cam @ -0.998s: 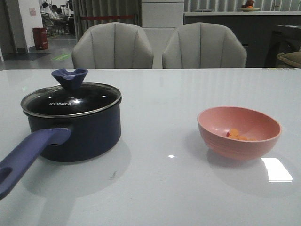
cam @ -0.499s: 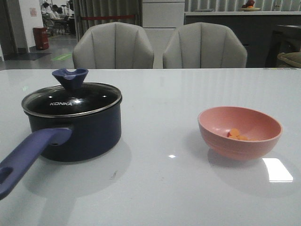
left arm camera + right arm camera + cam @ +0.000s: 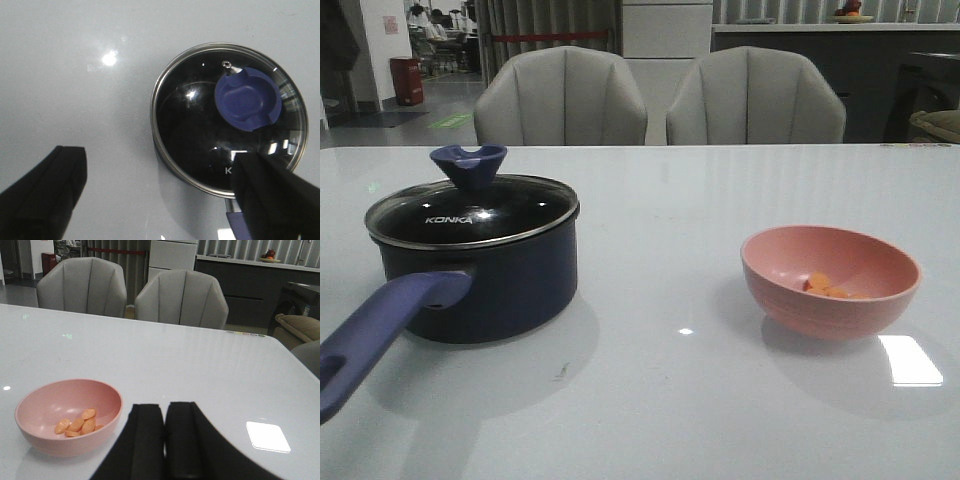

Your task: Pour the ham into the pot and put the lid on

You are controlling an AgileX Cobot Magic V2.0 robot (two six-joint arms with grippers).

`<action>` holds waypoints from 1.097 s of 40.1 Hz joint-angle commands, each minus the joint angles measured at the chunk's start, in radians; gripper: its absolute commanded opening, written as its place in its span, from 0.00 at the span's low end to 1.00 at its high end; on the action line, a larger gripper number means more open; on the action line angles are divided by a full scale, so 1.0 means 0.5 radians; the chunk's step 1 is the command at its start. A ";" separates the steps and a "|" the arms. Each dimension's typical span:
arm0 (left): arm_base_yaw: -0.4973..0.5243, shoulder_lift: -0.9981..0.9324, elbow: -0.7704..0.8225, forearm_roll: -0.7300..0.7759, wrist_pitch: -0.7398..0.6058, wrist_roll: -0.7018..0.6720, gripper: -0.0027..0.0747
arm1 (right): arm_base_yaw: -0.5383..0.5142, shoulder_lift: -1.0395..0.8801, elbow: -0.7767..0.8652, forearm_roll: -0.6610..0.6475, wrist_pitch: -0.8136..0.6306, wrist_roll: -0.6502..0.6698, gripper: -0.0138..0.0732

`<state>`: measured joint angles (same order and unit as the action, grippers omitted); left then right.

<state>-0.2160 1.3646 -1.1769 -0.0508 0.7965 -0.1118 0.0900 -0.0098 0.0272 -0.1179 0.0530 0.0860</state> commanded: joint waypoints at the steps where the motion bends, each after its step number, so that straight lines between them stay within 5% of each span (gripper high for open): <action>1: -0.078 0.118 -0.233 -0.038 0.030 -0.069 0.84 | -0.008 -0.039 -0.011 -0.002 -0.167 -0.012 0.34; 12: -0.378 0.590 -0.749 0.190 0.315 -0.340 0.84 | -0.008 -0.039 -0.011 -0.002 -0.167 -0.012 0.34; 23: -0.441 0.919 -1.120 0.223 0.681 -0.501 0.84 | -0.008 -0.039 -0.011 -0.002 -0.167 -0.012 0.34; 44: -0.437 1.061 -1.188 0.283 0.738 -0.558 0.84 | -0.008 -0.039 -0.011 -0.002 -0.167 -0.012 0.34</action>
<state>-0.4317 1.9467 -1.7394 0.0813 1.2040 -0.3755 0.0900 -0.0098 0.0272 -0.1179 0.0530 0.0860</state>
